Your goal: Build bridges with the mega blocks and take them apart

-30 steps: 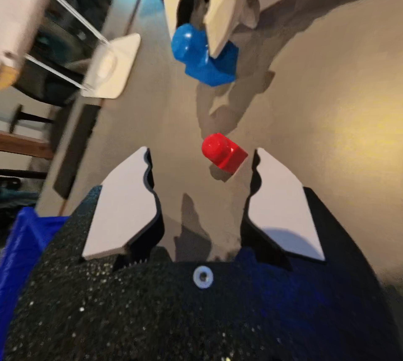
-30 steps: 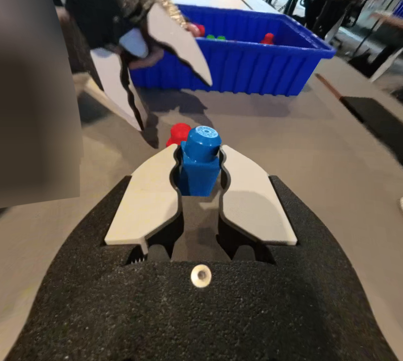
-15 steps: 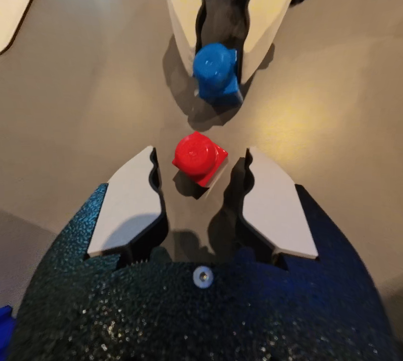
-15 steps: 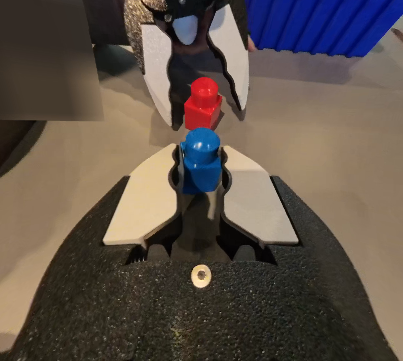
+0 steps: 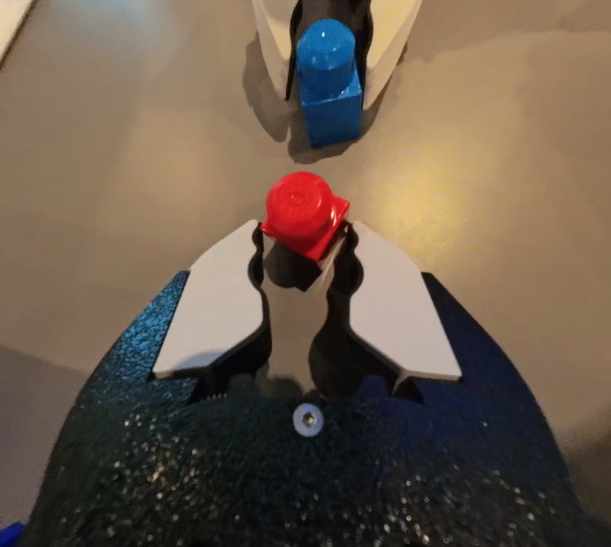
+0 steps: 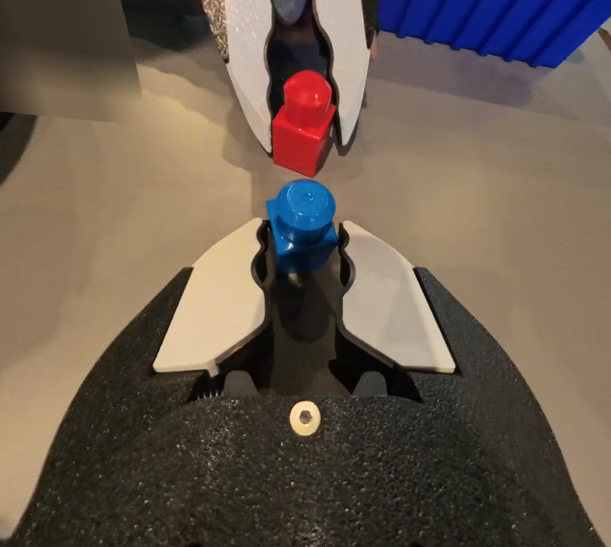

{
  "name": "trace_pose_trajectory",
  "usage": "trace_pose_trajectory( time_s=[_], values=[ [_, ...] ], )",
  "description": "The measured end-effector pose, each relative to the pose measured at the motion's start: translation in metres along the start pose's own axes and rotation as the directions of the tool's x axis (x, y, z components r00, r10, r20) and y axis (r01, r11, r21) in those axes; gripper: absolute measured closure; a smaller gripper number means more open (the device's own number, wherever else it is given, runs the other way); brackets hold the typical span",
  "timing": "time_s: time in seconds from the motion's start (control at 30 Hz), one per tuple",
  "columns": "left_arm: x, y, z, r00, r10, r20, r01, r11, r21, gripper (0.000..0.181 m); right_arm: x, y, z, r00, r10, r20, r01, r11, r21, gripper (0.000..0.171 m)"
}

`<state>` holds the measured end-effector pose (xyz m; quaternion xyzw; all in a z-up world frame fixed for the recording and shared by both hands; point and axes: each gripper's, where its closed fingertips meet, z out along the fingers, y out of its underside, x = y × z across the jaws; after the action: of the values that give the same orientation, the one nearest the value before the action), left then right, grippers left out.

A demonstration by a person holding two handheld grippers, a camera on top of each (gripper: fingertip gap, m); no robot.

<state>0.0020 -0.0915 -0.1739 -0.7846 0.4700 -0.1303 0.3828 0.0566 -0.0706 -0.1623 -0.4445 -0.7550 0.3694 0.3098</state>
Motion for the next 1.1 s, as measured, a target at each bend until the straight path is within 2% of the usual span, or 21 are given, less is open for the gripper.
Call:
trace_pose_trajectory(
  time_s=[0.23, 0.53, 0.6, 0.7, 0.8, 0.93, 1.0, 1.1],
  values=[
    [-0.016, 0.0, 0.0, 0.991, -0.065, 0.113, 0.066, 0.998, -0.007, 0.138, 0.013, -0.008, 0.017, 0.992, 0.093, -0.085, -0.096, 0.995, -0.035, 0.132],
    [-0.024, -0.005, 0.012, 0.981, -0.155, 0.117, 0.16, 0.986, -0.037, 0.138, 0.027, -0.011, 0.025, 0.971, 0.147, -0.188, -0.158, 0.986, -0.047, 0.132],
    [-0.025, -0.001, 0.012, 0.983, -0.139, 0.123, 0.147, 0.987, -0.058, 0.127, 0.027, -0.009, 0.024, 0.974, 0.133, -0.185, -0.145, 0.988, -0.05, 0.131],
    [-0.021, 0.001, 0.009, 0.987, -0.125, 0.096, 0.13, 0.991, -0.043, 0.115, 0.021, 0.001, 0.023, 0.981, 0.133, -0.139, -0.146, 0.986, -0.083, 0.118],
    [-0.022, -0.003, 0.004, 0.988, -0.129, 0.078, 0.128, 0.992, 0.019, 0.12, 0.021, -0.001, 0.021, 0.979, 0.175, -0.104, -0.181, 0.982, -0.058, 0.117],
    [-0.026, -0.008, 0.0, 0.99, -0.103, 0.095, 0.097, 0.993, 0.062, 0.134, 0.024, -0.002, 0.019, 0.984, 0.122, -0.126, -0.128, 0.991, -0.042, 0.135],
    [-0.028, -0.01, -0.002, 0.99, -0.075, 0.117, 0.066, 0.995, 0.074, 0.144, 0.024, -0.003, 0.019, 0.985, 0.113, -0.129, -0.119, 0.992, -0.041, 0.135],
    [-0.026, -0.011, -0.001, 0.992, -0.059, 0.109, 0.051, 0.996, 0.074, 0.145, 0.023, -0.003, 0.019, 0.986, 0.11, -0.128, -0.116, 0.992, -0.041, 0.135]
  ],
)
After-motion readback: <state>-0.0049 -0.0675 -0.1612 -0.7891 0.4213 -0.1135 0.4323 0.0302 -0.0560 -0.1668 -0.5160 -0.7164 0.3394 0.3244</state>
